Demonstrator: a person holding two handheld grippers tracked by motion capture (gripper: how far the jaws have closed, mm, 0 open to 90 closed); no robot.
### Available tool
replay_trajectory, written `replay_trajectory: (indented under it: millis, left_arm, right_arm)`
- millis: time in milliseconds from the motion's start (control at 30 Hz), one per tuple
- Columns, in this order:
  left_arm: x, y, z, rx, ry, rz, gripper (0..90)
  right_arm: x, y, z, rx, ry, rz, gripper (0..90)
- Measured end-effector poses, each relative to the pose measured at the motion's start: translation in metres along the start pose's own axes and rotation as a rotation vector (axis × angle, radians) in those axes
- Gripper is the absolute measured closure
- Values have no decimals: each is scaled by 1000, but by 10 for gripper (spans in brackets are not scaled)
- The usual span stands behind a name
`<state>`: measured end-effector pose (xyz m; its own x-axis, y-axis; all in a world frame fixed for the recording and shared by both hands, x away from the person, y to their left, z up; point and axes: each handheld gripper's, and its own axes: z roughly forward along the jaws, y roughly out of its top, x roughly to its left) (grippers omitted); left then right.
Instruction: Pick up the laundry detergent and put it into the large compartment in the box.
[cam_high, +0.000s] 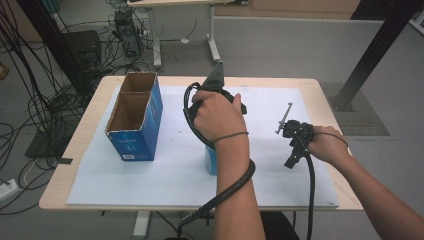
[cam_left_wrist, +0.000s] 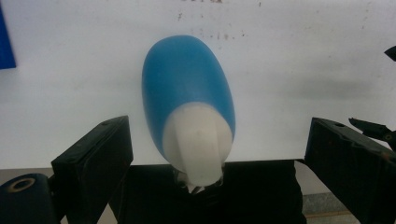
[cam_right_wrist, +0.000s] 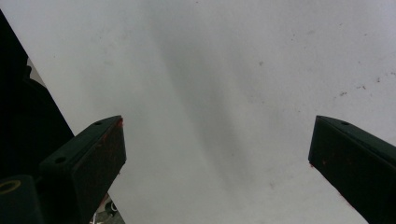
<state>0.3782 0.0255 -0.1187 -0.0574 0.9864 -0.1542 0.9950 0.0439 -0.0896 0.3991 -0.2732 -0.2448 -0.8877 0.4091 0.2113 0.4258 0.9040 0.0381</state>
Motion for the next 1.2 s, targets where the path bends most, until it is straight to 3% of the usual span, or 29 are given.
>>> replay_trajectory:
  millis: [500,800,1200]
  left_arm:
    - [1,0,17,2,10,-5,62]
    - [4,1,25,2,-5,-3,55]
    - [8,5,35,30,3,-13,64]
  right_arm:
    - [-2,-3,4,-7,9,-6,40]
    - [-1,-3,5,-3,12,-8,41]
    - [-3,-5,6,-5,10,-6,41]
